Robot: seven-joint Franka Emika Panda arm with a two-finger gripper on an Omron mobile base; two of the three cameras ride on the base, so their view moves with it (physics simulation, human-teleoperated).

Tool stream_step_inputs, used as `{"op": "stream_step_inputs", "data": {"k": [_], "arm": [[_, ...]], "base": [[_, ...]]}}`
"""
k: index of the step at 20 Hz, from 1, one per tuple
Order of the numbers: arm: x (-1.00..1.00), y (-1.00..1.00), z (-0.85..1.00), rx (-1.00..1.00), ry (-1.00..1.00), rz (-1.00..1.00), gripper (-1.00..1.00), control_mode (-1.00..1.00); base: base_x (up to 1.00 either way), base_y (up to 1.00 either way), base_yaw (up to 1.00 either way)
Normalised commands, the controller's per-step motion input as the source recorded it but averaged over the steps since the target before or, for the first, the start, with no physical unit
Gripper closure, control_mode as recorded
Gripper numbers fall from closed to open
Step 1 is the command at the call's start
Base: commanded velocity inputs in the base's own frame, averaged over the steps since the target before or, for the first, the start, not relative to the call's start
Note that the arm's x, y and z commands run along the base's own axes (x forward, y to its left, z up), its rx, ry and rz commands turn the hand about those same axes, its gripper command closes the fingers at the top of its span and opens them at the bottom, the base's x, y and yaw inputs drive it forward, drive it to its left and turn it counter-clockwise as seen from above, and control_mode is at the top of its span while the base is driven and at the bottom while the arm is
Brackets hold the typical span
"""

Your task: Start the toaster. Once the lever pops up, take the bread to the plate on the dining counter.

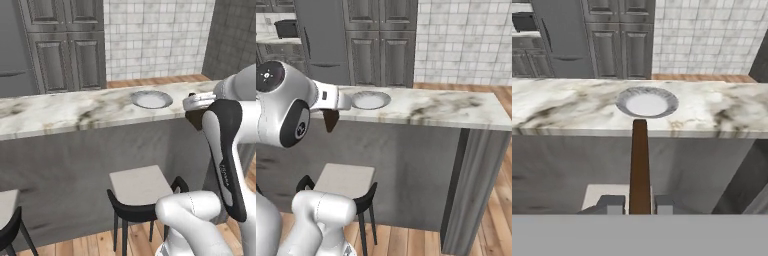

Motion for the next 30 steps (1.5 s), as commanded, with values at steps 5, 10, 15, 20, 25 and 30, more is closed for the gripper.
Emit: {"op": "stream_step_inputs", "data": {"k": [5,10,15,20,25,30], "arm": [[0.51,-0.01,0.00,0.00,-0.01,0.05,1.00,-1.00],[0.65,0.00,0.00,0.00,0.00,0.01,1.00,-1.00],[0.66,0.00,0.00,0.00,0.00,0.00,1.00,-1.00],[0.73,0.00,-0.07,0.00,0.00,0.00,1.00,-1.00],[0.69,0.00,-0.21,0.00,0.00,0.00,1.00,-1.00],[0.55,0.00,-0.32,0.00,0.06,0.00,1.00,-1.00]], "base": [[0.00,0.00,0.00],[0.00,0.00,0.00],[0.00,0.00,0.00],[0.00,0.00,0.00],[0.00,0.00,0.00],[0.00,0.00,0.00]]}}
